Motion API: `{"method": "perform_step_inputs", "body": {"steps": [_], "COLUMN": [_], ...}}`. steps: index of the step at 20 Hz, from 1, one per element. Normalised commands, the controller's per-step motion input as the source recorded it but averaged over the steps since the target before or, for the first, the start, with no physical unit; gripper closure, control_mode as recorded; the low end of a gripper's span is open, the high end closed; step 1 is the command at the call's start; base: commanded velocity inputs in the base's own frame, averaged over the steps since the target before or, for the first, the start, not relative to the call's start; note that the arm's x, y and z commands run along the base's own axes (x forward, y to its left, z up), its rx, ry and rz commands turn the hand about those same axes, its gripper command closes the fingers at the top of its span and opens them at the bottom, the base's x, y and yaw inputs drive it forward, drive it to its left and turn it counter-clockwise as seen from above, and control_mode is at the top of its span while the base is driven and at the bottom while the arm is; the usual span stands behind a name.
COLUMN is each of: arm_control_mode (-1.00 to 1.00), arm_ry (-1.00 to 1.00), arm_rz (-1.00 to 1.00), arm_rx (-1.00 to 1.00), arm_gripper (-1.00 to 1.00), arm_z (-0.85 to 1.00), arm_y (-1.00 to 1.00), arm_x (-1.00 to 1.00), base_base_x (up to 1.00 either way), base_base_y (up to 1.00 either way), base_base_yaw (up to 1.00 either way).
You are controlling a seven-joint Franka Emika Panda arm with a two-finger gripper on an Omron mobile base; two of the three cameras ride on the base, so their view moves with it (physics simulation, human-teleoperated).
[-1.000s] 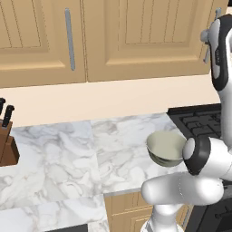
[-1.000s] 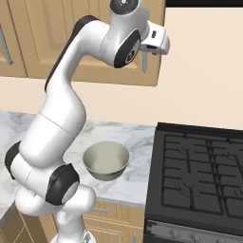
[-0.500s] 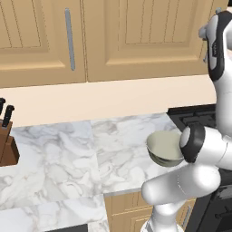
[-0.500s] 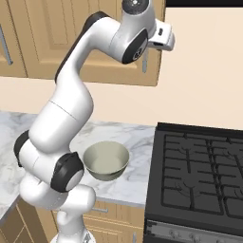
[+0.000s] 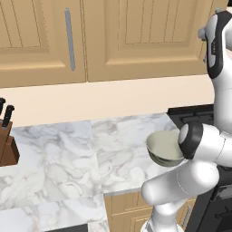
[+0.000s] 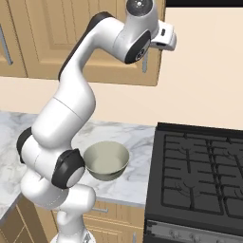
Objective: Open the cabinet and setup a tea strainer by placing it in the bowl upright.
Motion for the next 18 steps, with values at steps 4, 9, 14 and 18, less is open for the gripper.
{"method": "perform_step_inputs", "body": {"steps": [4, 9, 14, 18], "arm_control_mode": [-1.00, -1.00, -1.00, -1.00], "arm_ry": [-0.02, -0.16, -0.17, -0.04], "arm_rz": [0.00, 0.00, 0.00, 0.00], "arm_rx": [0.00, 0.00, 0.00, 0.00], "arm_gripper": [-1.00, -1.00, -1.00, 1.00], "arm_z": [-0.06, -0.21, -0.26, -0.05], "arm_y": [0.00, 0.04, 0.08, 0.06], "arm_x": [0.33, 0.36, 0.29, 0.48], "base_base_x": [0.00, 0.00, 0.00, 0.00], "base_base_y": [0.00, 0.00, 0.00, 0.00], "base_base_yaw": [0.00, 0.00, 0.00, 0.00]}}
